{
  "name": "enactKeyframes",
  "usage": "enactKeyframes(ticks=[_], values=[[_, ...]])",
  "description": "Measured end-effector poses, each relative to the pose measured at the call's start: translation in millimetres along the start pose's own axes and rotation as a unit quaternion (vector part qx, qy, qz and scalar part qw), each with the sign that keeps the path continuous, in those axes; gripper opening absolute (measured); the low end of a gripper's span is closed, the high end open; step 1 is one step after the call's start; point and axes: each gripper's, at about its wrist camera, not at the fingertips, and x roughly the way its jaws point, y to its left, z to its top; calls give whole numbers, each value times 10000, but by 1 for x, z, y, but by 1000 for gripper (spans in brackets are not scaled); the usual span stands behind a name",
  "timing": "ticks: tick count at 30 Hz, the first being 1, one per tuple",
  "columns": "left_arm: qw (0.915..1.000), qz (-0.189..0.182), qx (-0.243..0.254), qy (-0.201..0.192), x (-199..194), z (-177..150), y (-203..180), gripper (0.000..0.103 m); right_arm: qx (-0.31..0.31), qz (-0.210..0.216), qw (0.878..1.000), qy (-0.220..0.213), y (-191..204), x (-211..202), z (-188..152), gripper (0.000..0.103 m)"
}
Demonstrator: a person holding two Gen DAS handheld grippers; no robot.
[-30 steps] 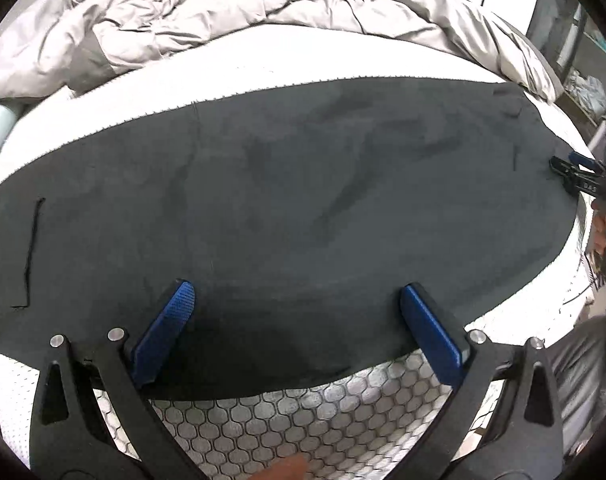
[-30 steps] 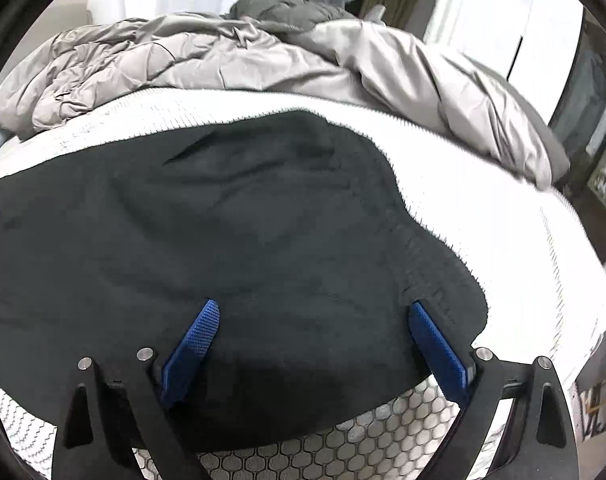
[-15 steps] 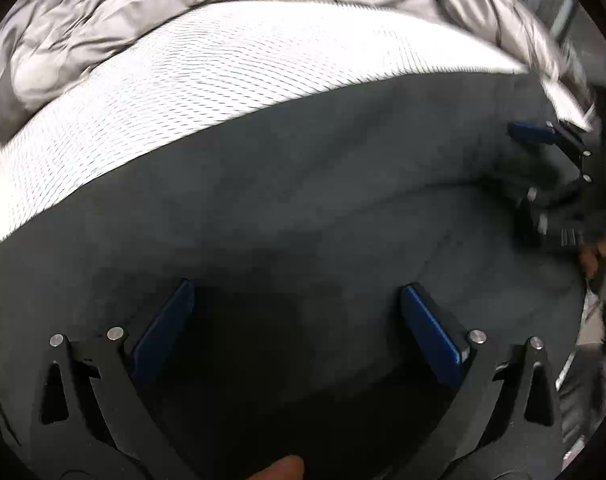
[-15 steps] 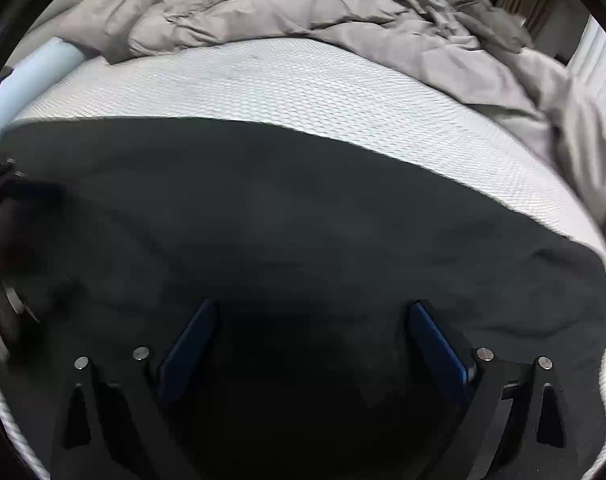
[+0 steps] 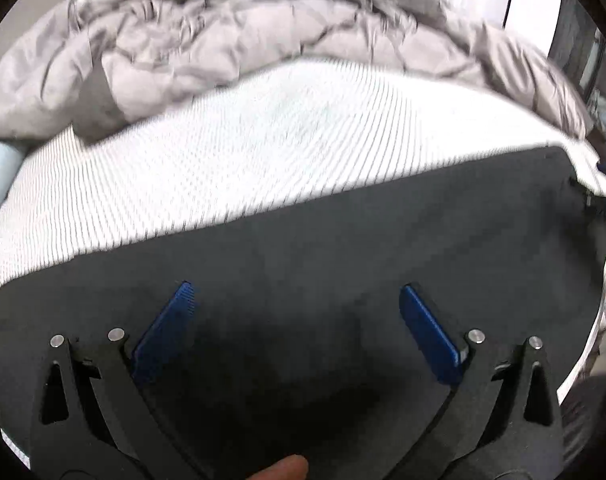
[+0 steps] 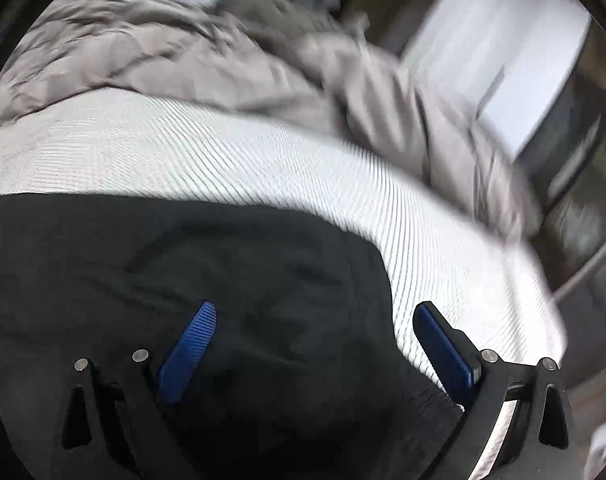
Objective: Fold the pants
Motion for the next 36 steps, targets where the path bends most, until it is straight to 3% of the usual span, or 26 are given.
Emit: enactKeyframes(ticks=[1,2,4,7,8,10,12,13,15,17,18,19,22,25,27,29,31,32,34,35,36], values=[[10000,-4,30,-7,3,6,-5,102,-19,256,9996,-145,8,-9,5,101],[10000,18,83,35,11,12,-11,102,19,813,9964,-228,25,-15,12,101],[9997,-98,165,165,33,22,-20,102,11,1722,9850,-81,61,-12,25,101],[9967,-428,73,682,73,18,-32,102,-612,2285,9716,30,138,-8,31,101],[9959,-367,68,826,81,12,-35,102,-904,2223,9707,109,157,-3,29,99],[9963,-396,113,756,86,12,-29,102,-1351,2124,9676,192,172,10,31,100],[9960,-545,46,700,85,13,-24,102,-1116,2140,9700,276,146,27,36,100],[9958,-604,71,679,84,12,-23,102,-891,1875,9776,357,129,43,40,101],[9958,-643,201,619,76,2,-20,102,-78,935,9930,718,63,83,38,101],[9965,-489,263,632,76,0,-22,102,712,686,9905,953,8,102,29,100],[9965,-461,272,643,76,0,-23,102,867,346,9902,1040,-8,106,25,100],[9967,-406,291,646,75,-2,-21,102,799,-253,9909,1053,-20,108,20,101],[9977,-254,198,598,75,3,-21,102,1012,69,9901,966,-34,99,18,100],[9985,-435,147,305,45,5,-31,102,554,-161,9971,503,-28,58,25,100],[9974,-668,277,23,21,1,-45,102,350,67,9994,29,-28,18,25,100],[9952,-851,487,-28,10,-8,-63,102,455,736,9960,-226,-25,-4,23,101],[9924,-971,702,281,19,-19,-76,102,374,1654,9855,1,5,-11,11,101],[9915,-901,795,506,29,-26,-81,102,222,1840,9826,93,15,-4,7,101],[9905,-647,777,927,47,-36,-80,102,-393,1691,9842,354,48,11,-7,101],[9914,-723,653,877,45,-38,-76,102,-567,1679,9831,451,53,23,-14,100],[9918,-772,577,838,42,-38,-73,102,-419,1924,9788,558,49,34,-21,100]])
